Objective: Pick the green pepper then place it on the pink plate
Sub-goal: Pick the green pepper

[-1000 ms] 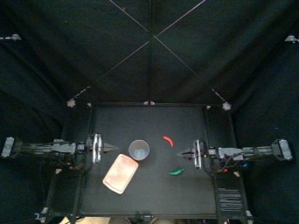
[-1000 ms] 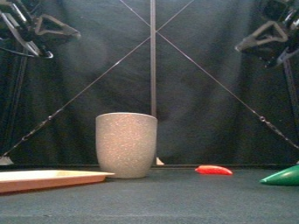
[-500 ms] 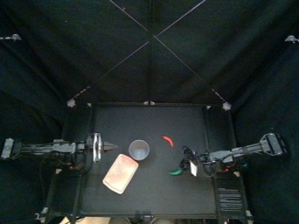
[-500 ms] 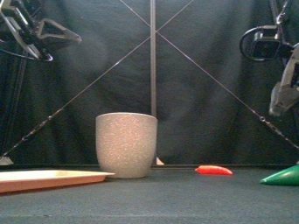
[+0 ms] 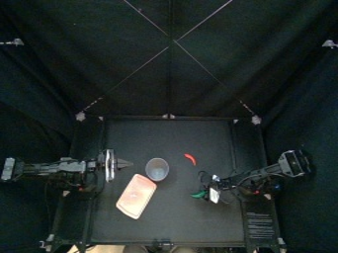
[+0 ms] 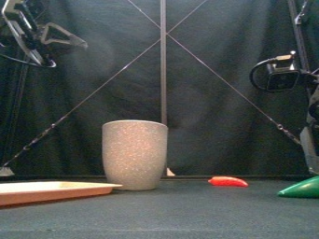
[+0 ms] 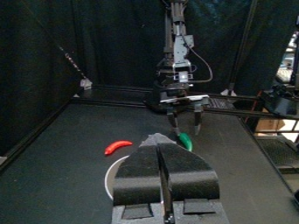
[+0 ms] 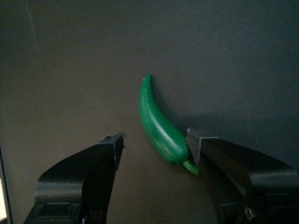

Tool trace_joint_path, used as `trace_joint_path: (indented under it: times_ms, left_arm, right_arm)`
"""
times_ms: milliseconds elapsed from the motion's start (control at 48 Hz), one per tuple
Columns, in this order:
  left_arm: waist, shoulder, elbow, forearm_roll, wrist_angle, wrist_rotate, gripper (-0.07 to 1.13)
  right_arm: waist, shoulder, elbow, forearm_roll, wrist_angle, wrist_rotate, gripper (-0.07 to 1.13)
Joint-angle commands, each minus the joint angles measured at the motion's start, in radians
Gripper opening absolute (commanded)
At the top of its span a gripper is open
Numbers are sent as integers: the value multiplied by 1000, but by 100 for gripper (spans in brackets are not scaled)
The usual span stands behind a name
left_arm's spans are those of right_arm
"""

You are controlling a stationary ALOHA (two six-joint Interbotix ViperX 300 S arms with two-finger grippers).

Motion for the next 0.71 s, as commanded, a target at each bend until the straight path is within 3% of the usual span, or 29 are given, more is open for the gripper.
trace_joint_path:
  times_ms: [21, 312, 708]
  left_arm:
    - [5, 2, -11, -8, -6, -2, 13]
    - [0, 3, -9, -51, -8, 0, 13]
    - [0, 2, -9, -51, -8, 3, 13]
  right_arm:
    - [9, 34, -31, 2, -8, -3, 93]
    - [11, 196, -89, 2, -12, -3, 91]
    - [48, 262, -196, -6, 14, -3, 65]
